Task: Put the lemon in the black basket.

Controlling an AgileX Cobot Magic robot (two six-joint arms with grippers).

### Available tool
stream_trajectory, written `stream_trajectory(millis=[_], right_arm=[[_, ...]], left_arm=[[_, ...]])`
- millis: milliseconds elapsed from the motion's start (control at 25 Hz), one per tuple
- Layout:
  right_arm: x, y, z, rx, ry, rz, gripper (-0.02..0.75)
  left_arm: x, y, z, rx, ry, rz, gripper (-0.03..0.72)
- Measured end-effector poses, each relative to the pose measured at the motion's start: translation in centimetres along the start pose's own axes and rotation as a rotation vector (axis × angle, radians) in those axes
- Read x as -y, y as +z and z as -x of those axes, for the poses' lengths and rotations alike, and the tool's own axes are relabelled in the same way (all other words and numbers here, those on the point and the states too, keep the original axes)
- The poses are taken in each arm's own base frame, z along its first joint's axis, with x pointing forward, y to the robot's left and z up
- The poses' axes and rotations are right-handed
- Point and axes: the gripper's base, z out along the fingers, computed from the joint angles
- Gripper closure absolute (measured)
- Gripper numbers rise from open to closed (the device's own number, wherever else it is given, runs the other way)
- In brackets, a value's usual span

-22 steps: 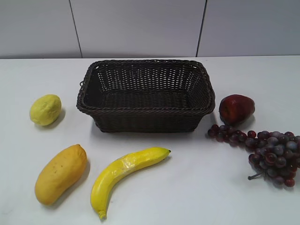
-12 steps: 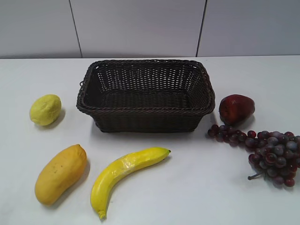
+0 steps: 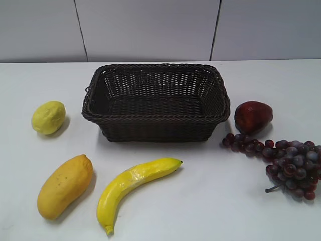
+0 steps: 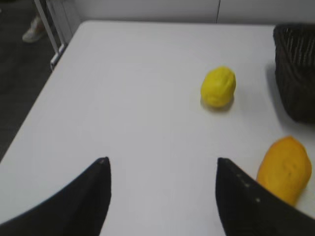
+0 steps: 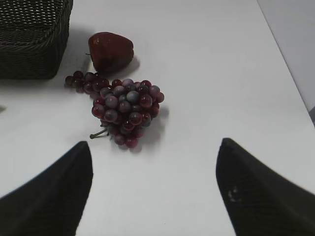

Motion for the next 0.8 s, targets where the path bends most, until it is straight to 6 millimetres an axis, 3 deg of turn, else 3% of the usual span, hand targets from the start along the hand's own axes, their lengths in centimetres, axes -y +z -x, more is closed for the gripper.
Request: stream_trajectory(millis=[120, 280, 640, 800], right_arm=[[0.0, 0.0, 0.0, 0.000, 0.000, 0.000, 0.146], [0.0, 0.0, 0.0, 0.000, 0.000, 0.000, 0.146], [0.0, 0.0, 0.0, 0.000, 0.000, 0.000, 0.146], [0.0, 0.0, 0.0, 0.000, 0.000, 0.000, 0.146]], left_arm=[[-0.2, 0.9, 1.1, 0.038, -0.005, 0.008, 0.197], [-0.6, 3.7, 2.5, -0.034, -0.017, 0.009, 0.197], [-1.7, 11.8, 7.0, -0.157, -0.050, 0.014, 0.192], [-2.1, 15.5, 8.6, -0.224, -0.041, 0.007, 0.129]])
